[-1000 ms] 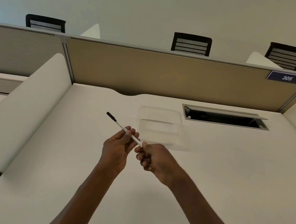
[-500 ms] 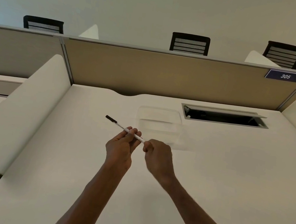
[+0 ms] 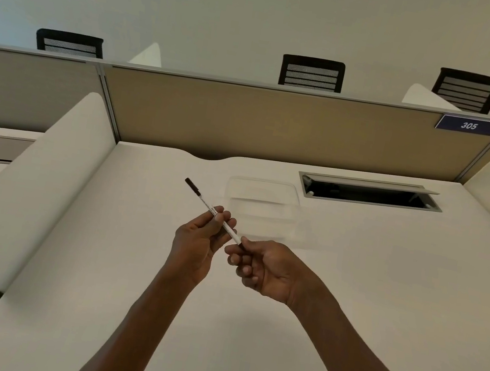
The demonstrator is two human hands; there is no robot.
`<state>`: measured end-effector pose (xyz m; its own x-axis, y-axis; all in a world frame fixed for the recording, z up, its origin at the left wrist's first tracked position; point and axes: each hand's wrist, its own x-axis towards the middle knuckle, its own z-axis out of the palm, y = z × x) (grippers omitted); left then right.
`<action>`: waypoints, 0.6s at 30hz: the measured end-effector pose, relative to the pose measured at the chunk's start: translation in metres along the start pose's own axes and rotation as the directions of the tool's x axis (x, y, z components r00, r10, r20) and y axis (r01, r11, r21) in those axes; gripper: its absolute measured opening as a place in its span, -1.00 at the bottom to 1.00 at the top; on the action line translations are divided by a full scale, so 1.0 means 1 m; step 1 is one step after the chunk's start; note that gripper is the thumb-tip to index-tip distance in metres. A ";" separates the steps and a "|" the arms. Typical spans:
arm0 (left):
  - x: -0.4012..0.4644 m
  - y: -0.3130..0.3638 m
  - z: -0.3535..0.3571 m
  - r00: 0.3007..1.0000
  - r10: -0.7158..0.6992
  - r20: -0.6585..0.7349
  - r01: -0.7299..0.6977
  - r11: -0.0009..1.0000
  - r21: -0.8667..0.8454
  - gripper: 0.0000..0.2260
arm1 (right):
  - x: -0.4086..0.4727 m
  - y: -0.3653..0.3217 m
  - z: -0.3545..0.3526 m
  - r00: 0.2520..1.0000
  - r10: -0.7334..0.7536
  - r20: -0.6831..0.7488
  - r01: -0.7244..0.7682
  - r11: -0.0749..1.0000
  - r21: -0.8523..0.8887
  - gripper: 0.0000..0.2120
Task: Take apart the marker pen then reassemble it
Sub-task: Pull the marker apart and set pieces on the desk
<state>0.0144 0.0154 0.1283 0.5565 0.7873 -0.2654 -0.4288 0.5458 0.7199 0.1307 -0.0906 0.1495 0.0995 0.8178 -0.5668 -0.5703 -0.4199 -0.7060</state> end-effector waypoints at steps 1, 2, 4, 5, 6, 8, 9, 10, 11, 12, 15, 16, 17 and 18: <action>0.000 0.002 0.001 1.000 0.003 0.012 -0.003 1.000 0.009 -0.84 | -0.001 -0.001 -0.001 0.999 0.025 0.031 -0.027 0.998 0.051 -0.67; 0.000 0.003 0.002 1.000 0.008 0.018 -0.008 1.000 0.012 -0.84 | -0.002 -0.001 0.000 0.999 0.029 0.041 -0.032 0.996 0.085 -0.69; -0.002 0.003 0.006 1.000 0.030 0.001 -0.030 0.999 0.013 -0.85 | 0.001 0.001 0.003 0.999 -0.035 -0.035 0.037 0.998 0.049 -0.70; -0.003 0.002 0.008 0.999 0.044 -0.026 -0.043 0.999 0.014 -0.85 | 0.005 0.002 0.006 0.988 -0.107 -0.114 0.103 0.994 -0.041 -0.69; -0.004 0.000 0.011 0.997 0.054 -0.062 -0.054 0.999 0.009 -0.86 | 0.008 0.005 0.008 0.957 -0.213 -0.196 0.176 0.966 -0.191 -0.69; -0.005 -0.004 0.016 0.989 0.040 -0.145 -0.045 0.998 -0.033 -0.87 | 0.013 0.012 0.010 0.781 -0.560 -0.276 0.266 0.699 -0.663 -0.73; -0.006 -0.006 0.019 0.983 0.013 -0.182 -0.026 0.997 -0.068 -0.88 | 0.016 0.016 0.009 0.634 -0.748 -0.194 0.234 0.425 -0.875 -0.77; -0.006 -0.007 0.021 0.977 -0.019 -0.210 -0.004 0.994 -0.107 -0.89 | 0.018 0.021 0.007 0.500 -0.865 -0.050 0.159 0.148 -0.976 -0.81; -0.006 -0.007 0.022 0.973 -0.048 -0.228 0.016 0.990 -0.139 -0.91 | 0.019 0.025 0.006 0.412 -0.907 0.084 0.083 -0.055 -0.995 -0.84; -0.005 -0.008 0.023 0.970 -0.069 -0.235 0.032 0.987 -0.157 -0.92 | 0.020 0.029 0.004 0.369 -0.913 0.175 0.026 -0.178 -0.984 -0.85; -0.003 -0.009 0.020 0.971 -0.088 -0.221 0.054 0.986 -0.156 -0.94 | 0.022 0.032 -0.001 0.378 -0.896 0.232 -0.018 -0.257 -0.966 -0.83; -0.003 -0.009 0.017 0.974 -0.081 -0.212 0.051 0.988 -0.143 -0.94 | 0.021 0.031 -0.001 0.430 -0.887 0.168 0.038 -0.168 -0.985 -0.81; -0.002 -0.010 0.014 0.977 -0.069 -0.201 0.043 0.991 -0.127 -0.93 | 0.021 0.028 0.000 0.532 -0.845 0.052 0.130 0.021 -0.991 -0.79; -0.001 -0.010 0.011 0.981 -0.052 -0.186 0.032 0.994 -0.109 -0.92 | 0.019 0.024 0.002 0.665 -0.743 -0.076 0.223 0.294 -0.930 -0.75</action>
<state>0.0260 0.0054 0.1284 0.4362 0.7974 -0.4171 -0.4857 0.5988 0.6368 0.1175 -0.0840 0.1223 0.5517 0.8259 0.1159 0.6126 -0.3070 -0.7284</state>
